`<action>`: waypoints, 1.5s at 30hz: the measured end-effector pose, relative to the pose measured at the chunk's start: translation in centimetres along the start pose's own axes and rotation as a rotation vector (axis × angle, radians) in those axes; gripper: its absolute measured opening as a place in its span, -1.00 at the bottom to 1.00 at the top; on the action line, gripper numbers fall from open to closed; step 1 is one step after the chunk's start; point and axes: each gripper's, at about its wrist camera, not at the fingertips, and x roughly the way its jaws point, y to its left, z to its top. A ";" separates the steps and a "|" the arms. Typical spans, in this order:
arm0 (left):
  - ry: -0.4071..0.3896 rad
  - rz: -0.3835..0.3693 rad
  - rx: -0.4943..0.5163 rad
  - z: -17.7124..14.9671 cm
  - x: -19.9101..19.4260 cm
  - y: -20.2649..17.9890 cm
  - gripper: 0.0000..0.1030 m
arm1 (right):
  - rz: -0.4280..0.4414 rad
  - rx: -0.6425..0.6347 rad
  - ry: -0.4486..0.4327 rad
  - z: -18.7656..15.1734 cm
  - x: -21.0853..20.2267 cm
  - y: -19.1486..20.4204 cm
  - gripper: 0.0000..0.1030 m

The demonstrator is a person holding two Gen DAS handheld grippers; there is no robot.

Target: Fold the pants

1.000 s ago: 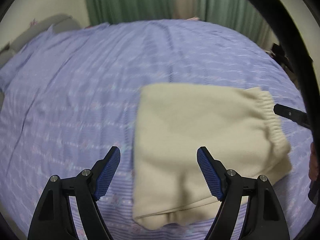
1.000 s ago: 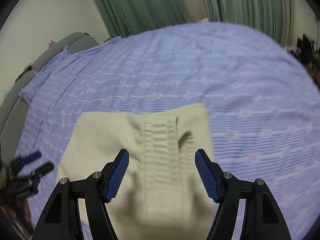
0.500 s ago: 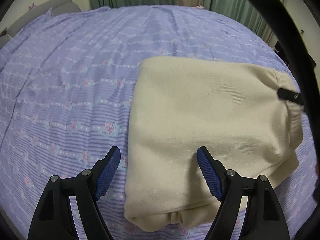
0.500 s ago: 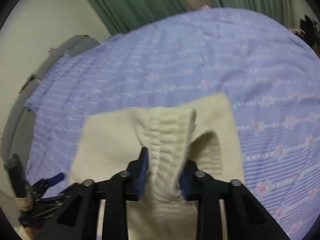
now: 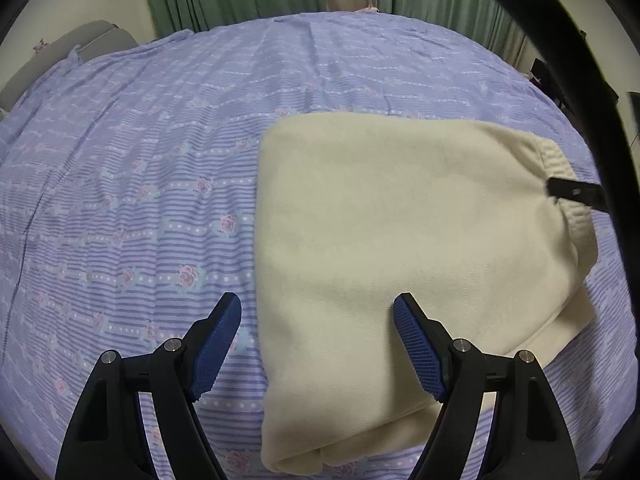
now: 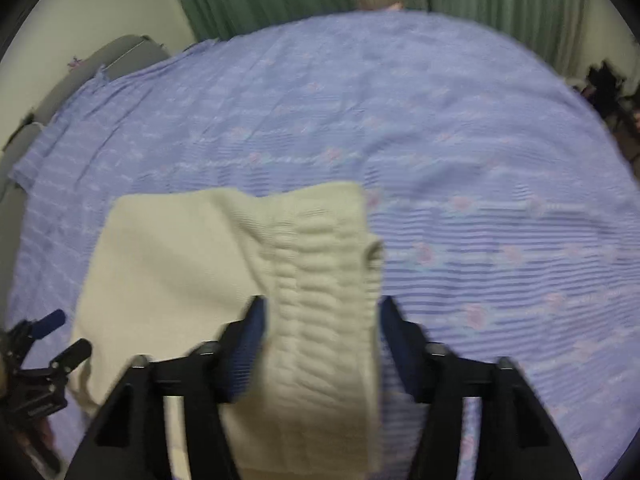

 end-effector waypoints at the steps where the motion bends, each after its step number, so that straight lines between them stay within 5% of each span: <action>1: 0.000 -0.001 -0.004 -0.1 0.0 0.0 0.52 | -0.014 0.020 -0.024 -0.4 -0.8 -0.2 0.42; 5: 0.021 -0.006 -0.017 -0.7 0.4 -0.1 0.52 | -0.010 0.109 -0.021 -3.4 -2.3 -1.4 0.42; 9: 0.038 -0.002 -0.012 -1.1 0.6 -0.1 0.52 | -0.145 0.125 0.056 -7.0 -1.3 -2.4 0.42; 13: 0.002 0.028 0.023 -1.4 -1.1 -0.5 0.52 | -0.144 0.230 0.000 -8.0 -4.3 -3.8 0.42; 18: -0.052 0.030 0.043 -1.7 -3.6 -1.3 0.56 | -0.022 0.262 -0.113 -8.6 -7.0 -2.6 0.84; 24: -0.094 0.016 0.039 -0.4 -3.5 -2.1 0.63 | 0.160 0.360 -0.072 -8.7 -2.8 -2.4 0.85; 33: -0.108 -0.021 0.045 1.5 -2.6 -3.5 0.64 | 0.324 0.495 0.031 -10.3 1.2 -3.6 0.86; 45: -0.087 0.041 0.013 1.7 -1.1 -1.2 0.64 | 0.281 0.402 0.055 -7.4 3.4 -1.1 0.94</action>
